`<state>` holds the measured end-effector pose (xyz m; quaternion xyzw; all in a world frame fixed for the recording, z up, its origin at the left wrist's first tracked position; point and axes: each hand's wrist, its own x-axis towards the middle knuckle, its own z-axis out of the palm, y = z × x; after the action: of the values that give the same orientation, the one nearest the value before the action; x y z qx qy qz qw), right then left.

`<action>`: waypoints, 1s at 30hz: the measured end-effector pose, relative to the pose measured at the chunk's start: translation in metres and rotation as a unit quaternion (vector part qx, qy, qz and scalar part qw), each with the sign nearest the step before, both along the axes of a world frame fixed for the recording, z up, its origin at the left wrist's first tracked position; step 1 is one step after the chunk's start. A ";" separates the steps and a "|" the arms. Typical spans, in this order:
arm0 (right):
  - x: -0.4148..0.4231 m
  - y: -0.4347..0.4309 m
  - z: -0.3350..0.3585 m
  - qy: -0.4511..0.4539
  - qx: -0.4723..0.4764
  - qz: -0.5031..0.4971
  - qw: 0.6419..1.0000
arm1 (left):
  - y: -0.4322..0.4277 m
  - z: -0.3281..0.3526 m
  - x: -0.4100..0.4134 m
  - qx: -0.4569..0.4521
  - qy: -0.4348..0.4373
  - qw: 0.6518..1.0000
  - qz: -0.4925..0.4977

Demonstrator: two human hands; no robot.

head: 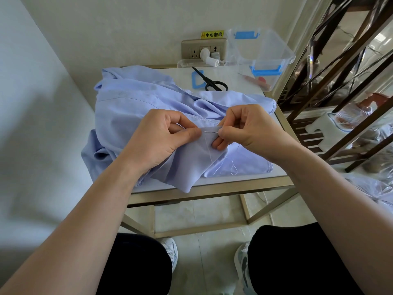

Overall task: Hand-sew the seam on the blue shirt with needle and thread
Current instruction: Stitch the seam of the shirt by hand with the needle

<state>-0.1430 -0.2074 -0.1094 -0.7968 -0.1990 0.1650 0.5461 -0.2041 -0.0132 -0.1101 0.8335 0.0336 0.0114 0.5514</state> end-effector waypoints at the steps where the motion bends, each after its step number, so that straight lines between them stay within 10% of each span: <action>1: 0.000 0.000 0.000 -0.001 -0.001 0.001 1.000 | 0.000 0.000 0.000 -0.001 0.001 1.000 -0.002; 30: 0.005 -0.006 -0.011 0.134 0.226 0.113 0.958 | 0.001 0.003 0.001 -0.228 0.042 0.969 -0.080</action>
<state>-0.1379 -0.2134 -0.1201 -0.5953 -0.2447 0.2817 0.7116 -0.2027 -0.0123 -0.1072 0.6856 -0.0085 -0.0759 0.7240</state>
